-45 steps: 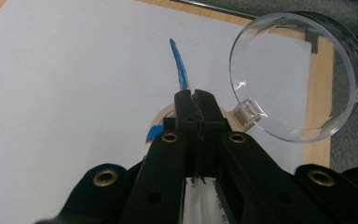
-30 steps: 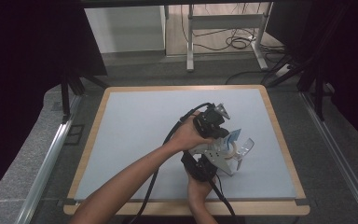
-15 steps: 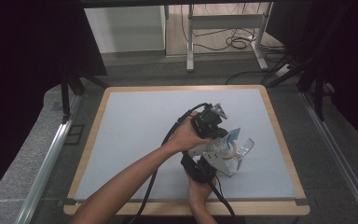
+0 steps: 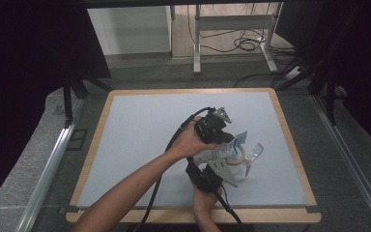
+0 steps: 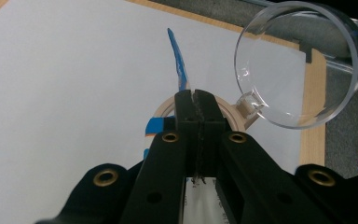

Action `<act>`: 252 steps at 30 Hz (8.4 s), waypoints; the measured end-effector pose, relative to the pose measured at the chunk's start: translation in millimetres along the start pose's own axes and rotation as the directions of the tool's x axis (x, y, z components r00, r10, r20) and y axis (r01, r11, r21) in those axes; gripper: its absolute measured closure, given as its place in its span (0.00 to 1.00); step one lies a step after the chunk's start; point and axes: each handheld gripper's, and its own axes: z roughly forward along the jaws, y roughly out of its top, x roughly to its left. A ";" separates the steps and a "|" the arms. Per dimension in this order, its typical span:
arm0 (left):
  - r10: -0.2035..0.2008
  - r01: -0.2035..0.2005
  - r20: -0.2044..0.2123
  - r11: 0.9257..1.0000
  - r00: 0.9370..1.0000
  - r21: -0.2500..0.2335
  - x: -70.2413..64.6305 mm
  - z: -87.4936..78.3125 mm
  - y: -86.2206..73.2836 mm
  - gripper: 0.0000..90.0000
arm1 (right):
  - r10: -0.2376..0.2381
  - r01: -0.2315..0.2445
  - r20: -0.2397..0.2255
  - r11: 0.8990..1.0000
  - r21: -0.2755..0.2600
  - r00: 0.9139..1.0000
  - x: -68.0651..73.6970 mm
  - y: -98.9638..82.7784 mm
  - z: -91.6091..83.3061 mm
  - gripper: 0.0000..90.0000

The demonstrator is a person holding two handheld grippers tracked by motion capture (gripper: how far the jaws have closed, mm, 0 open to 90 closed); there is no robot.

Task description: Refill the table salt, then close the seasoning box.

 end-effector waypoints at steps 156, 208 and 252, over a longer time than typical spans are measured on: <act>-0.376 0.169 -0.459 0.887 0.805 -0.430 83.8 -115.4 -230.5 1.00 | -0.192 0.252 -0.225 0.926 0.282 0.955 -27.1 -17.3 -47.4 0.42; -0.427 0.206 -0.430 0.858 0.796 -0.471 84.0 -115.6 -236.7 1.00 | -0.306 0.311 -0.058 0.943 0.116 0.950 -150.7 67.1 -132.7 1.00; -0.432 0.209 -0.421 0.853 0.797 -0.479 83.8 -111.0 -234.0 0.99 | -0.337 0.375 -0.196 0.904 0.204 0.921 -116.8 101.1 -49.5 1.00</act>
